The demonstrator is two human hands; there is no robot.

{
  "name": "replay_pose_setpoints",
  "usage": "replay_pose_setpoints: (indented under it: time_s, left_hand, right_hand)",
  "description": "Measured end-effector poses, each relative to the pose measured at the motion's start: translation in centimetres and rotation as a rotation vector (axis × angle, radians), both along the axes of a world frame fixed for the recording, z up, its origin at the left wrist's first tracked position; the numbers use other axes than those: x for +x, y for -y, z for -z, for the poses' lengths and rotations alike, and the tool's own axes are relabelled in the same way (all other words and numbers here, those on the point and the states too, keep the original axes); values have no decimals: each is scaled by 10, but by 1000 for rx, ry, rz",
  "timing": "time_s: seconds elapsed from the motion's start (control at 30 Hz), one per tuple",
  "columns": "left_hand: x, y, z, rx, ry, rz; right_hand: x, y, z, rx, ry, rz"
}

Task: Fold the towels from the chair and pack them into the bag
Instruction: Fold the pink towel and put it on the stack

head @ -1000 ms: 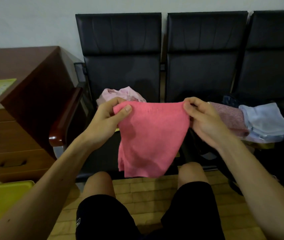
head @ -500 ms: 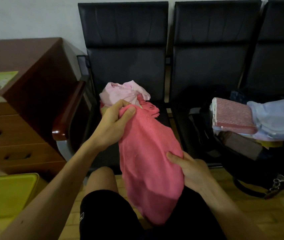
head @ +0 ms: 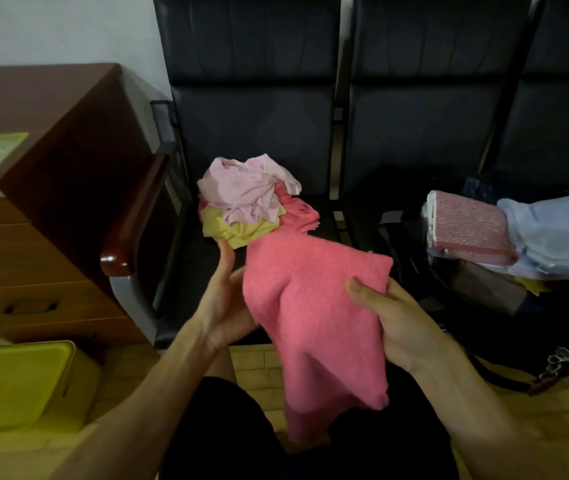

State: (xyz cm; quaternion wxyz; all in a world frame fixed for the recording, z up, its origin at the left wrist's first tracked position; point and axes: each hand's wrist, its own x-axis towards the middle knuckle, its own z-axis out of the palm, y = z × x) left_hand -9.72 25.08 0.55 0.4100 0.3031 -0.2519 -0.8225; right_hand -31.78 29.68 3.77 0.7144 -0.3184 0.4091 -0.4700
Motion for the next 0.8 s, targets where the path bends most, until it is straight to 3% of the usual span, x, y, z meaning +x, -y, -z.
replay_pose_setpoints:
  time_s: [0.17, 0.2, 0.3, 0.37, 0.5, 0.67, 0.8]
  left_hand:
    - [-6, -26, 37, -43, -281, 292]
    - [-6, -32, 33, -20, -246, 286]
    - [-5, -38, 32, 102, 117, 185]
    - [-5, -41, 23, 60, 315, 239]
    - [-6, -38, 19, -5, 535, 212]
    - [-5, -36, 15, -25, 523, 159]
    - [-11, -27, 6, 32, 407, 33]
  right_hand:
    - [-4, 3, -5, -26, -1, 25]
    - [-3, 3, -5, -6, -6, 27]
    - [-5, 5, -1, 59, -26, 46]
    - [-5, 6, 1, 76, -71, 65]
    - [-8, 12, 9, 116, -127, 149]
    - [-20, 25, 24, 270, -10, 258]
    - [-18, 13, 53, 312, 192, 117]
